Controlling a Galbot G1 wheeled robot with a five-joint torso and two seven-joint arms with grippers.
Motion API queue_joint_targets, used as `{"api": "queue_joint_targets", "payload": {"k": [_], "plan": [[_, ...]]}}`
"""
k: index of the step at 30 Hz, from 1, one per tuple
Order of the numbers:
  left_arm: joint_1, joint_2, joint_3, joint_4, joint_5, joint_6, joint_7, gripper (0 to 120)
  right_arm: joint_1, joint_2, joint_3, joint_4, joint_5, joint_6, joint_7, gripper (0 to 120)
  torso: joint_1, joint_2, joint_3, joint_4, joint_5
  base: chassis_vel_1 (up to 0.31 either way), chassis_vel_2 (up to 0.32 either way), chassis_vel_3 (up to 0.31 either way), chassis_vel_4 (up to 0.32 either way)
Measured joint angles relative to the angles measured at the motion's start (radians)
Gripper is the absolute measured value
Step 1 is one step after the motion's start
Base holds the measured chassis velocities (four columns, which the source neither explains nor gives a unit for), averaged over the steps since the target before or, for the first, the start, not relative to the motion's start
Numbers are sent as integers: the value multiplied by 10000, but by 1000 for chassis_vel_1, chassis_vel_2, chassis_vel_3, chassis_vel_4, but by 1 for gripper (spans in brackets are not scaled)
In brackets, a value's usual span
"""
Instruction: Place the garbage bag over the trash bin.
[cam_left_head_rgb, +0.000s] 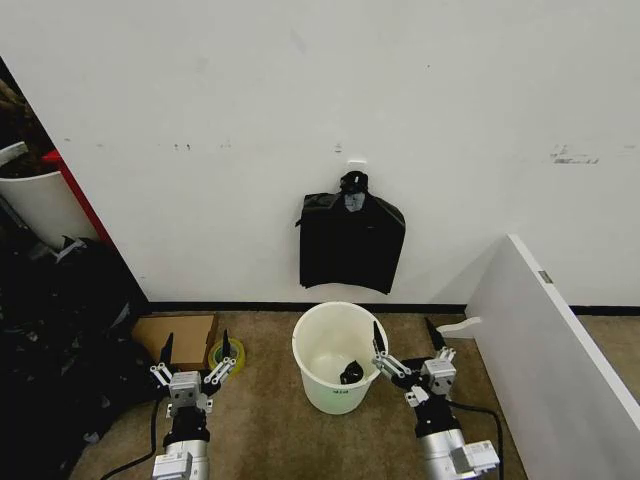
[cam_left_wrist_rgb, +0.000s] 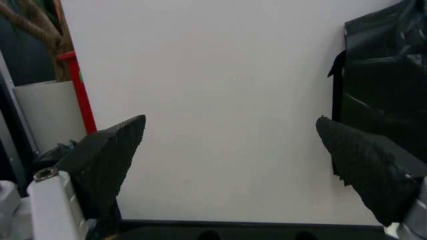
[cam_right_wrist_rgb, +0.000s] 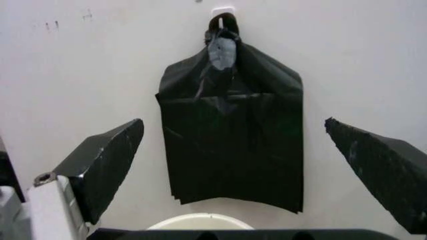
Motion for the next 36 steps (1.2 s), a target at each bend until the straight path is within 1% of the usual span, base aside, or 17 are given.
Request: {"api": "queue_joint_targets", "payload": {"k": [3,4,7,8,16,17,19,20,24,25,27,30,32,36], "plan": [[-100,150,41,92,-13,-1,29,100,270,-163,6,-145,295,-101,-28,100,0,0,0,-7,-1,0,0,0,0],[-129,223,65,140,-25,0,51,100,561,-281,-2,-272,548,-199,-38,100,0,0,0,-7,-2,0,0,0,0],[-128,321,80,184,-119,1,84,100,1347,-500,-158,-543,1239,-505,-46,100,0,0,0,-2,0,0,0,0,0],[-128,321,80,184,-119,1,84,100,1347,-500,-158,-543,1239,-505,-46,100,0,0,0,-2,0,0,0,0,0],[193,552,-194,103,-394,-226,372,100,4225,-1360,-940,-1708,5180,-1660,-351,100,0,-1,1,-3,-1,0,0,0,0],[193,552,-194,103,-394,-226,372,100,4225,-1360,-940,-1708,5180,-1660,-351,100,0,-1,1,-3,-1,0,0,0,0],[299,692,-288,56,-470,-363,643,100,5114,-1440,-1142,-2137,6075,-1816,-406,100,1,-1,1,-1,0,0,0,0,0],[343,735,-310,40,-491,-426,765,100,5454,-1443,-1220,-2314,6493,-1903,-408,100,1,-1,2,-1,-1,0,0,0,0],[504,775,-336,-48,-581,-609,1028,100,6789,-1285,-1503,-3254,8934,-2385,-441,100,1,-1,2,-1,-2,0,0,0,0],[504,775,-336,-48,-581,-609,1028,100,6789,-1285,-1503,-3254,8934,-2385,-441,100,1,-1,2,-1,-2,0,0,0,0],[528,699,-336,-56,-484,-657,1053,100,7322,-1093,-1574,-3760,10050,-2527,-547,100,1,-1,2,-3,-2,0,0,0,0],[442,447,-329,-58,-385,-688,1069,100,7901,-885,-1663,-4330,11171,-2638,-778,100,1,-1,1,-1,-1,0,0,0,0],[378,215,-305,-169,-386,-661,1065,100,8234,-817,-1710,-4592,11767,-2689,-1017,100,1,-1,1,-2,-3,0,0,0,0],[403,133,-282,-299,-383,-633,1057,100,8600,-707,-1706,-4921,12261,-2747,-1393,100,1,-1,0,-5,-2,0,0,0,0]]}}
